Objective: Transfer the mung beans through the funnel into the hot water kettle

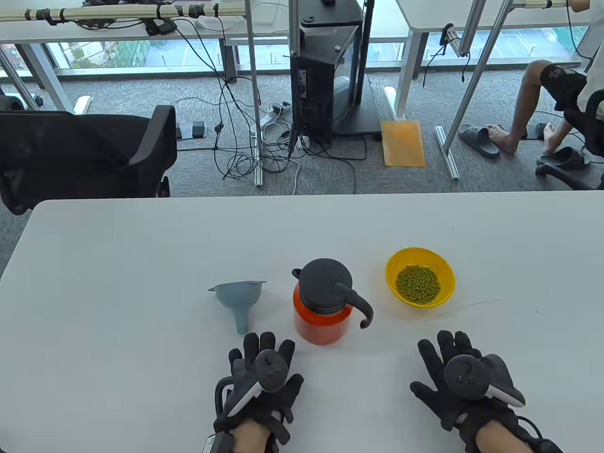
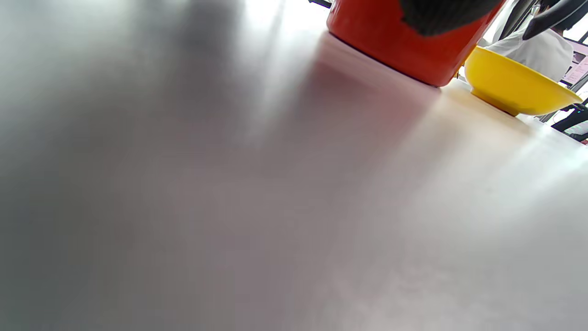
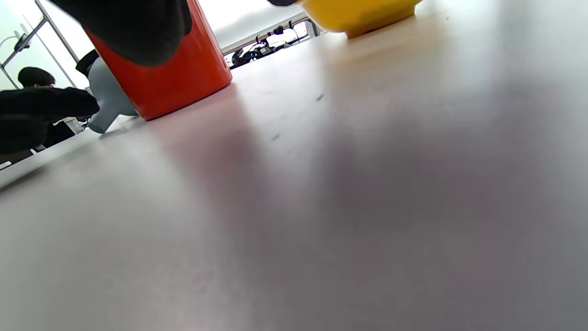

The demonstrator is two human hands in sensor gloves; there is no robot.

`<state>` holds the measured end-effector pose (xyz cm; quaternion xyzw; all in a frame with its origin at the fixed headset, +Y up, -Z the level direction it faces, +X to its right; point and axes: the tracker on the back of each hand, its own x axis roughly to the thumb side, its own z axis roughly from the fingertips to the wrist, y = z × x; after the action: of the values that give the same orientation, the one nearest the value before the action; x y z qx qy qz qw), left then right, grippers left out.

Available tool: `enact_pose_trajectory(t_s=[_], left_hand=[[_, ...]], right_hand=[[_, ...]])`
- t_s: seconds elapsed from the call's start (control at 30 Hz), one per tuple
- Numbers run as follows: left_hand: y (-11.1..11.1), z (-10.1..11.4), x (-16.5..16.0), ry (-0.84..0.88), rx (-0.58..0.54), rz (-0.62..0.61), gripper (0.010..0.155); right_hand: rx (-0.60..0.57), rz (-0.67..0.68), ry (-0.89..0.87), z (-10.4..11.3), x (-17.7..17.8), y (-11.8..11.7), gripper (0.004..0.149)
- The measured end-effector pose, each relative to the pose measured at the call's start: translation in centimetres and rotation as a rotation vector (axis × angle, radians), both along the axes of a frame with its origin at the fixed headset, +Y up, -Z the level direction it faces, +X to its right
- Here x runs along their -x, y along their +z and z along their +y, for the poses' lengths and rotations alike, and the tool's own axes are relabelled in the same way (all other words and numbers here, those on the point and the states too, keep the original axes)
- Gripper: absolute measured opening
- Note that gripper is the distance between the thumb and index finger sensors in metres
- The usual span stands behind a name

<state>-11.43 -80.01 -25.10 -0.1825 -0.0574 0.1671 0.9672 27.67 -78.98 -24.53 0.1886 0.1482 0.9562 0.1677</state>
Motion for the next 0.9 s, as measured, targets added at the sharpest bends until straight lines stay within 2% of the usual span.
enact_pose_trajectory(t_s=[0.63,0.8,0.9], left_hand=[[-0.2,0.4,-0.1,0.02,-0.001,-0.005,0.076],[-0.2,0.8,-0.1,0.035,-0.022,-0.005,0.075],[-0.2,0.9,0.0,0.043,-0.017,-0.007,0.075]], right_hand=[[0.035,-0.017,-0.045,0.5,0.2,-0.2,0.091],[0.047,-0.017,-0.106,2.7,1.1,-0.9,0.092],[0.027,0.004,-0.14,5.9,2.5,-2.5,0.093]])
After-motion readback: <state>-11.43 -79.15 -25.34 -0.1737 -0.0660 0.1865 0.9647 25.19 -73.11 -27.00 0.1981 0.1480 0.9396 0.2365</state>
